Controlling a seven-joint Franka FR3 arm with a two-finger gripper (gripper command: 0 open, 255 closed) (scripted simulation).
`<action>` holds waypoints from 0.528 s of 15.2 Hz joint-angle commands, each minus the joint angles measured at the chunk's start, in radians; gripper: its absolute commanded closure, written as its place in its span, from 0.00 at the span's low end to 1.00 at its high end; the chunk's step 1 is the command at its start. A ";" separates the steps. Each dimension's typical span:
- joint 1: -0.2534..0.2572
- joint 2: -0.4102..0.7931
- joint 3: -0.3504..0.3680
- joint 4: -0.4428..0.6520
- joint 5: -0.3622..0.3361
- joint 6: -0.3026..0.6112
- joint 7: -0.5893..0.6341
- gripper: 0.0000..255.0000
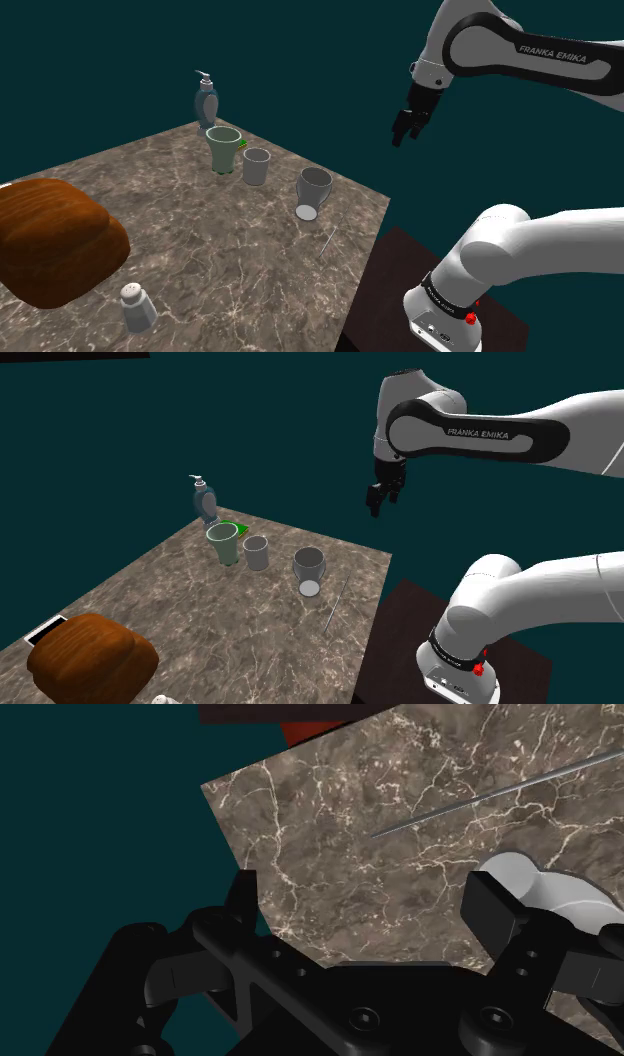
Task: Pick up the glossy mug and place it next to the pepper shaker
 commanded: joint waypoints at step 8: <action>0.043 0.226 0.078 0.077 0.053 0.129 0.098 0.00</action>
